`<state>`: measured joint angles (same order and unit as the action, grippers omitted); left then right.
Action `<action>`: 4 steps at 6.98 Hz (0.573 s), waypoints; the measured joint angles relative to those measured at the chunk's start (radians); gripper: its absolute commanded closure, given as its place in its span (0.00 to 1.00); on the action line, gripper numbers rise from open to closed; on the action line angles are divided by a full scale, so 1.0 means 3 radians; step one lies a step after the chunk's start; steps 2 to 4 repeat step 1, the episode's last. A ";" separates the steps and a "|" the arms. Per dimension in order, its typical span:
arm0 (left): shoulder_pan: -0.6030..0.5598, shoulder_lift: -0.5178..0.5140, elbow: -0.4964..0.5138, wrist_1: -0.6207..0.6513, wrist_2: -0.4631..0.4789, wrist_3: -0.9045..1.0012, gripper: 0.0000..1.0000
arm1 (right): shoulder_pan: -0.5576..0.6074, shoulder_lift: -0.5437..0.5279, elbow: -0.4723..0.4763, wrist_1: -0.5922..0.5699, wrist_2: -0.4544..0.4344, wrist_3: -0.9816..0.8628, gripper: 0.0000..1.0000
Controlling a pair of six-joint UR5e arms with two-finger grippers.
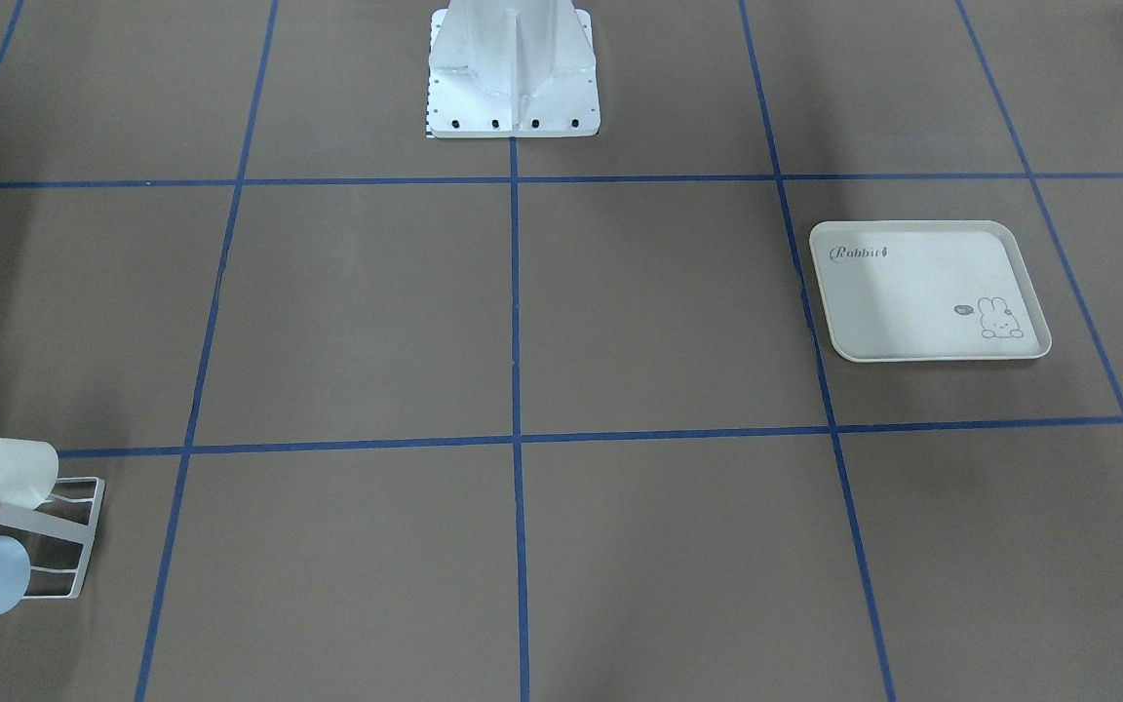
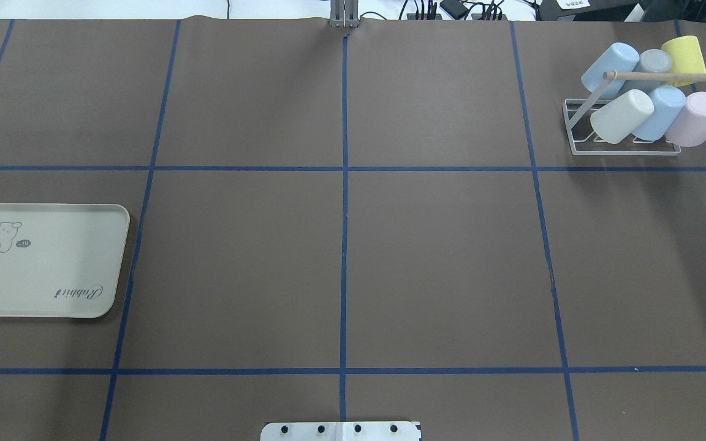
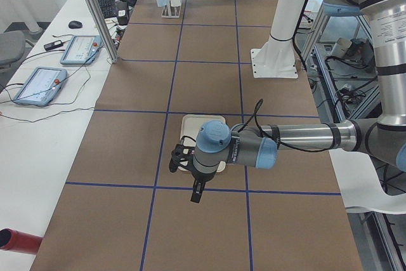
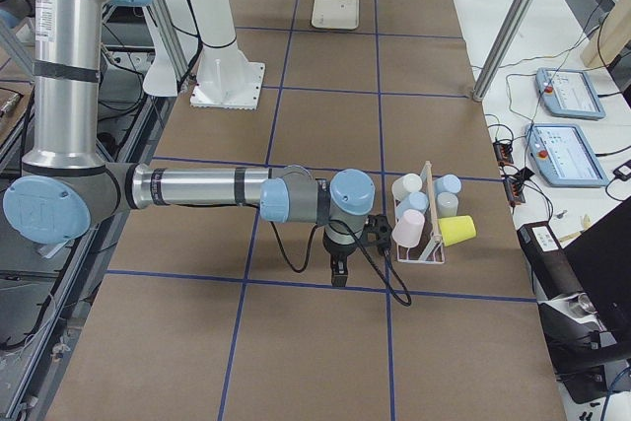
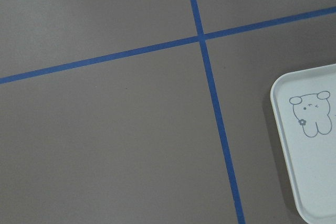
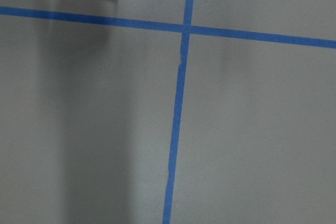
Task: Transfer IKEA cup to right arm and place on rack
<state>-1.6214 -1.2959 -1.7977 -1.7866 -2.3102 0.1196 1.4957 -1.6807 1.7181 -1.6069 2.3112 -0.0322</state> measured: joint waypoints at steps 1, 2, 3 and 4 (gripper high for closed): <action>0.0000 -0.0001 0.0000 -0.0001 0.0000 0.0000 0.00 | 0.0000 -0.0001 0.0000 0.0000 0.0000 0.0000 0.00; 0.0000 -0.0001 0.0000 -0.0001 0.0000 0.0000 0.00 | 0.0000 -0.0001 0.0000 0.0000 0.0000 0.0000 0.00; 0.0000 -0.0001 0.0000 -0.0001 0.0000 0.0000 0.00 | 0.0000 -0.0001 0.0000 0.0000 0.0000 0.0000 0.00; 0.0000 -0.0001 0.0000 -0.0001 0.0000 0.0000 0.00 | 0.0000 -0.0001 0.0000 0.0000 0.0000 0.0000 0.00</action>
